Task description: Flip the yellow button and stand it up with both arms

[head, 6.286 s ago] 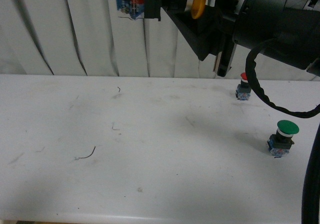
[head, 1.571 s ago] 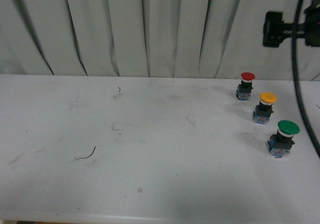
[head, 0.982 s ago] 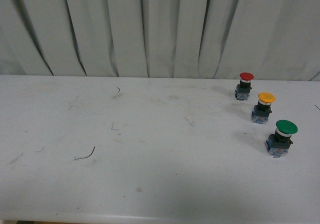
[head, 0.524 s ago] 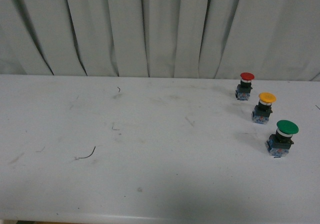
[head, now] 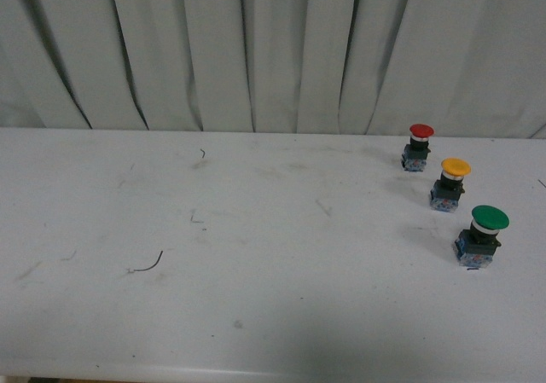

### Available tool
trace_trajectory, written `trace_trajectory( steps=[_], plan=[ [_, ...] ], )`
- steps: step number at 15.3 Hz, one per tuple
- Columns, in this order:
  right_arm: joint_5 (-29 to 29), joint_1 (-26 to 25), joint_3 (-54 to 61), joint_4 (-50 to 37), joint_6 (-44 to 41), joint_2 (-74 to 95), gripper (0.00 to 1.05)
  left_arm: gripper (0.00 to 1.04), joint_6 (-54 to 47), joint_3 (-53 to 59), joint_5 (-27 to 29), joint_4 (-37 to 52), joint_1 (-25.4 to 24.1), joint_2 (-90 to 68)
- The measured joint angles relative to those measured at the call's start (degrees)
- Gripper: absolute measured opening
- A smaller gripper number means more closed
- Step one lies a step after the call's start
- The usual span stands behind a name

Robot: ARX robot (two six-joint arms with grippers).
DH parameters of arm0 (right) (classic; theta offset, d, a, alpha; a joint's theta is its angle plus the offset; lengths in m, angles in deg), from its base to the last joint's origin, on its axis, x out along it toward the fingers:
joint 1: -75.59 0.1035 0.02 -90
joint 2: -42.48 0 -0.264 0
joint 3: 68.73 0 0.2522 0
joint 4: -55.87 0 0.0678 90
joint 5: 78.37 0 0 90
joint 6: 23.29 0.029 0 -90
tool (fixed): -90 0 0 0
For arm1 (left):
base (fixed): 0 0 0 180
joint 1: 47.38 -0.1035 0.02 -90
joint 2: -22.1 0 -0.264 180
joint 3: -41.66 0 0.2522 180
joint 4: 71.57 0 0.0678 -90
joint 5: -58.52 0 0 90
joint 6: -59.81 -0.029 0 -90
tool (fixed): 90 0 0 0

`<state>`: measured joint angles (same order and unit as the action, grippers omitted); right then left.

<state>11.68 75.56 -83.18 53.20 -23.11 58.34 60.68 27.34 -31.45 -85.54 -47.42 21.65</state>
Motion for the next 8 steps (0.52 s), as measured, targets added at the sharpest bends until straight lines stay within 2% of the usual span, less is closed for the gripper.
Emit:
trace_trajectory(
  steps=[6,8],
  plan=[
    [0.0,0.0,0.0,6.2,0.0,-5.7,0.02,0.98,0.0,0.0,0.0,0.0,0.0,0.0],
    [0.0,0.0,0.0,16.9,0.0,-14.1,0.02,0.98,0.0,0.0,0.1,0.0,0.0,0.0]
  ],
)
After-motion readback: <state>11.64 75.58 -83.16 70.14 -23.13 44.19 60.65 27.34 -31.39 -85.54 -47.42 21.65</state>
